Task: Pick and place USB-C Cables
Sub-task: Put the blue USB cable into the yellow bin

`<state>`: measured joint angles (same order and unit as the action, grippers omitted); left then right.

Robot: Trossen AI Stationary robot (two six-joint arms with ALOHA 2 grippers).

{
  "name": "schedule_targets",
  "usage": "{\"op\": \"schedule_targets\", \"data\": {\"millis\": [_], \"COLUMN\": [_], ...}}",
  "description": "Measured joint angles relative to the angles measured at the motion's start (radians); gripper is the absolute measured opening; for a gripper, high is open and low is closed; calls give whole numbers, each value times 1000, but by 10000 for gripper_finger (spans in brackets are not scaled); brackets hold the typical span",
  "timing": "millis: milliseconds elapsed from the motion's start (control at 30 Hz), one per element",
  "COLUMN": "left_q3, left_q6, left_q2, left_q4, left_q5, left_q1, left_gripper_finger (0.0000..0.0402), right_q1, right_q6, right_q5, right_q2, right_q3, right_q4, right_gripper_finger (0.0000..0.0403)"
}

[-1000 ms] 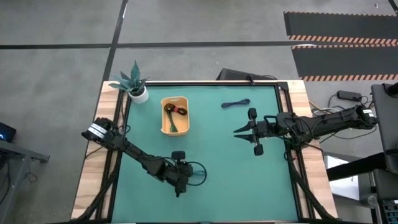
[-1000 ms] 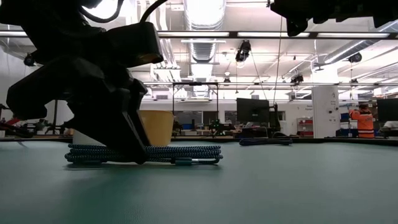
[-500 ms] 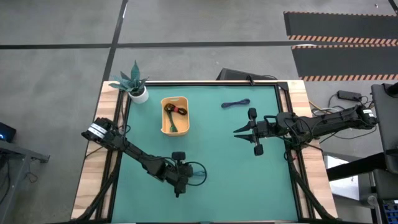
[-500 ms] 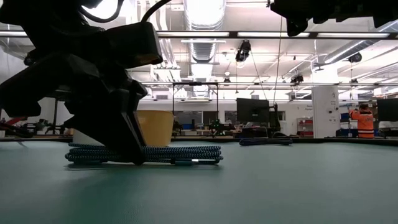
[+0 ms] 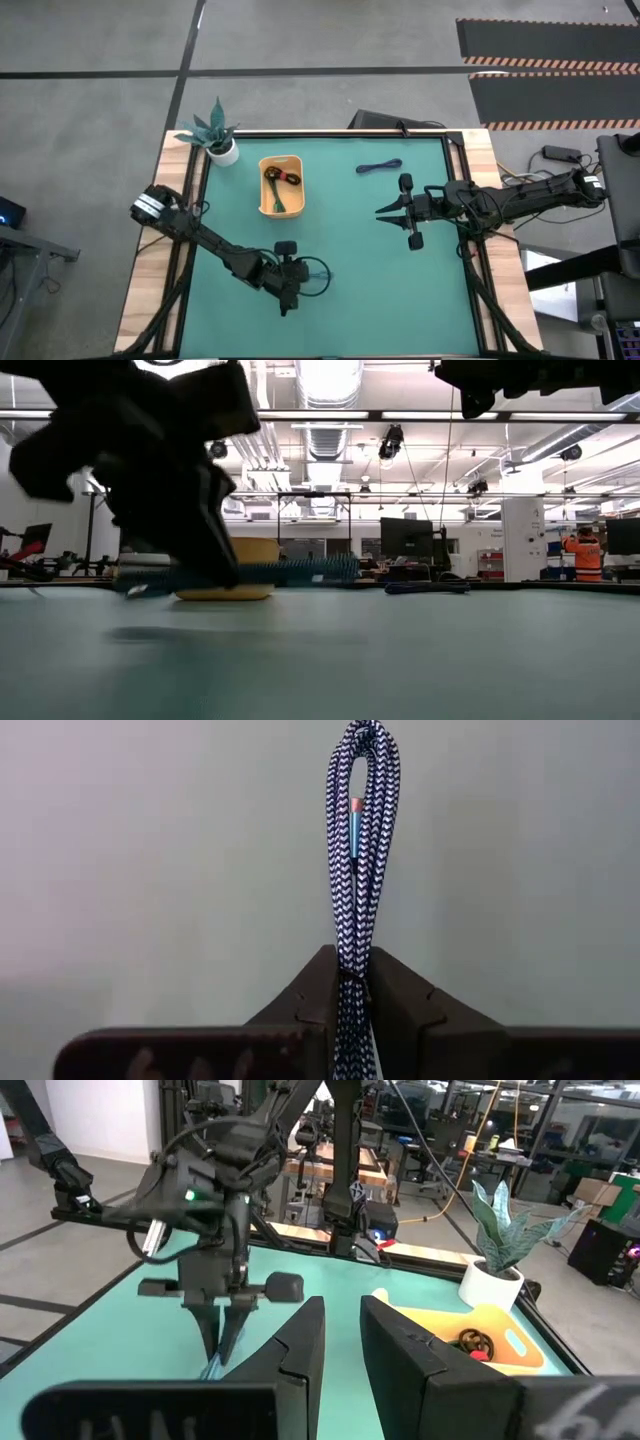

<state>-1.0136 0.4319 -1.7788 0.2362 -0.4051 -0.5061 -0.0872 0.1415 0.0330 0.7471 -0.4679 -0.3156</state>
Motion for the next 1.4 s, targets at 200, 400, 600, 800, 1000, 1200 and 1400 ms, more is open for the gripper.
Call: {"op": "schedule_targets", "data": {"millis": [200, 400, 600, 800, 1000, 1200, 1400], "left_q3": [2, 3, 5, 5, 5, 5, 5], "left_q6": [1, 6, 8, 9, 113, 238, 296], "left_q2": [91, 193, 278, 320, 328, 328, 328], "left_q4": [29, 61, 90, 124, 200, 328, 357], "left_q5": [-64, -128, -182, -220, -277, -283, -283], "left_q1": [14, 46, 96, 153, 234, 307, 370], "left_gripper_finger": [24, 24, 23, 23, 28, 30, 31], "right_q1": [0, 0, 0, 0, 0, 0, 0], "right_q6": [-1, -1, -2, -1, -1, -1, 0], "right_q5": [0, 0, 0, -1, 0, 0, -1], "right_q2": [0, 0, 0, 0, 0, 0, 0], "right_q3": [0, 0, 0, 0, 0, 0, 0], "right_q4": [1, 3, 3, 4, 5, 5, 5], "right_gripper_finger": [59, 59, 59, 59, 59, 59, 59]}}
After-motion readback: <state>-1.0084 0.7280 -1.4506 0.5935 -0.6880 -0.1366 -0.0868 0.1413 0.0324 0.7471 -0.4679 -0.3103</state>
